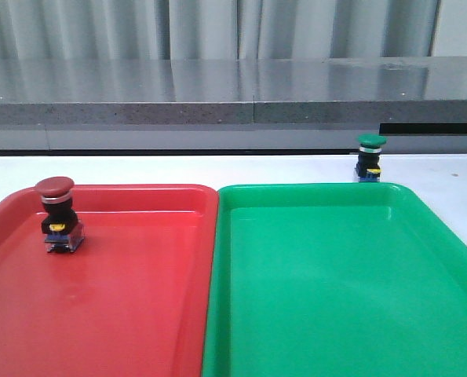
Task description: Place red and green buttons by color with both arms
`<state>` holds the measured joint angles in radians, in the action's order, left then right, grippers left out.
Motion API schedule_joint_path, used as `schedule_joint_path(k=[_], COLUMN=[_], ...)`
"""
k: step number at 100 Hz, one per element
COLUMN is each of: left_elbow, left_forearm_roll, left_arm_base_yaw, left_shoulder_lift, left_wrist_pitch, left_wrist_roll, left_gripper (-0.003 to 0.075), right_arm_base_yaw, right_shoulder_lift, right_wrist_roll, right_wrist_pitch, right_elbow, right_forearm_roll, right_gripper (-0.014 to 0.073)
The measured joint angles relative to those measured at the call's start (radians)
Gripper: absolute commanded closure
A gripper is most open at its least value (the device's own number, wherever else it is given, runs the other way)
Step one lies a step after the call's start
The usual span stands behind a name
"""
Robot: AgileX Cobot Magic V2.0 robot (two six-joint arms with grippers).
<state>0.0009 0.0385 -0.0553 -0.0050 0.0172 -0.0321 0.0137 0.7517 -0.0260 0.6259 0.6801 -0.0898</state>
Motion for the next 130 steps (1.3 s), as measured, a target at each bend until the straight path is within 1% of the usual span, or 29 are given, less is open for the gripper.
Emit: schedule_joint_path(k=[18, 35, 62, 83, 110, 130], left_elbow=[0.0, 0.0, 0.0, 0.0, 0.0, 0.0], left_forearm_roll=[0.0, 0.0, 0.0, 0.0, 0.0, 0.0], left_arm_base_yaw=[0.0, 0.0, 0.0, 0.0, 0.0, 0.0], left_shoulder_lift=[0.0, 0.0, 0.0, 0.0, 0.0, 0.0], left_wrist_pitch=[0.0, 0.0, 0.0, 0.0, 0.0, -0.001], left_wrist_roll=[0.0, 0.0, 0.0, 0.0, 0.0, 0.0], left_gripper=[0.0739, 0.0739, 0.0739, 0.0739, 0.0739, 0.0739], right_arm_base_yaw=[0.005, 0.041, 0.099, 0.145, 0.145, 0.145], right_shoulder_lift=[0.009, 0.093, 0.38, 0.623, 0.891, 1.035], right_wrist_roll=[0.0, 0.002, 0.003, 0.003, 0.003, 0.003], right_wrist_pitch=[-0.008, -0.022, -0.095, -0.139, -0.152, -0.152], right_elbow=[0.009, 0.072, 0.226, 0.385, 0.612, 0.741], right_forearm_roll=[-0.014, -0.019, -0.019, -0.019, -0.002, 0.0], right_gripper=[0.0015, 0.0023, 0.0023, 0.0023, 0.0023, 0.0023])
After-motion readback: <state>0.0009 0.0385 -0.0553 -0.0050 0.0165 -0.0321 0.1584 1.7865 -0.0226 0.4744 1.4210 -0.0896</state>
